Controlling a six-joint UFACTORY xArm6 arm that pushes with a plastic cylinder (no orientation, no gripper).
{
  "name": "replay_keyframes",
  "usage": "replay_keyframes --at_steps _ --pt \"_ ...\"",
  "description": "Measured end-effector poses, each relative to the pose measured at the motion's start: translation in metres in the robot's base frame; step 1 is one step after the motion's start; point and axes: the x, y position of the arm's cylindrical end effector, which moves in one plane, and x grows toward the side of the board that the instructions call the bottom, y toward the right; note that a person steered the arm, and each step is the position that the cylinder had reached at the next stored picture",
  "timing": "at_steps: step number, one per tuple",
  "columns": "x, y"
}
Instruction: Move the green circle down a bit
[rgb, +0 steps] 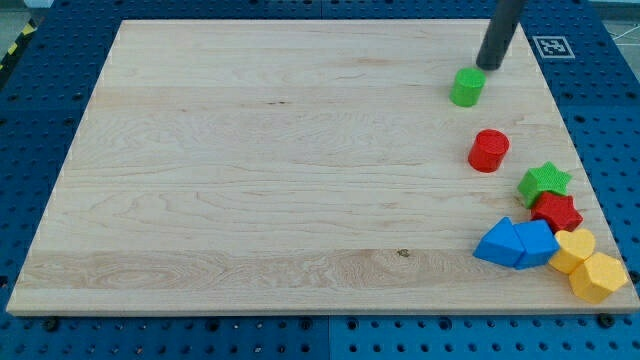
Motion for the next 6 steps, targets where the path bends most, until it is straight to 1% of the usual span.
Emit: replay_keyframes --at_steps 1,2,3,6 --pt "-0.010 0.000" --pt "-0.029 -0.013" --pt "-0.006 -0.021" --pt "0.064 -0.021"
